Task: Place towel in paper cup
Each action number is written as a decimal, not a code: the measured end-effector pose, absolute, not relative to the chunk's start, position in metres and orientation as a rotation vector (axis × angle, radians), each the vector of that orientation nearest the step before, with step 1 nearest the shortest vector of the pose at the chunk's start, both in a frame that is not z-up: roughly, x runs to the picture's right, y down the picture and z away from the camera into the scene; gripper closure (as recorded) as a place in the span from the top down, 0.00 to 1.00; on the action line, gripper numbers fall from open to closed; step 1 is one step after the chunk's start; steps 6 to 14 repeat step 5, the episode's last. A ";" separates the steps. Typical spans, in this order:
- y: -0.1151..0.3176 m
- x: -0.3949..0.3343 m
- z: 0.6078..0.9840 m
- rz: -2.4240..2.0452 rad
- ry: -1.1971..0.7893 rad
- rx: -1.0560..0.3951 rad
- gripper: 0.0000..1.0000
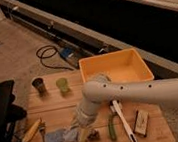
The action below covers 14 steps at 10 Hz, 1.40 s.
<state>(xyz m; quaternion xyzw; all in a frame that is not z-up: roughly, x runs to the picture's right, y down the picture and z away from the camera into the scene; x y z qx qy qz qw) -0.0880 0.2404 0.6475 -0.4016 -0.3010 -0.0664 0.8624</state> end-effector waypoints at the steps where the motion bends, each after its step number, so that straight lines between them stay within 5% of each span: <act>1: 0.236 -0.088 0.646 -0.148 -0.623 -0.832 0.61; 5: 0.191 -0.086 0.630 -0.187 -0.576 -0.738 0.61; 14: 0.191 -0.086 0.630 -0.187 -0.576 -0.738 0.61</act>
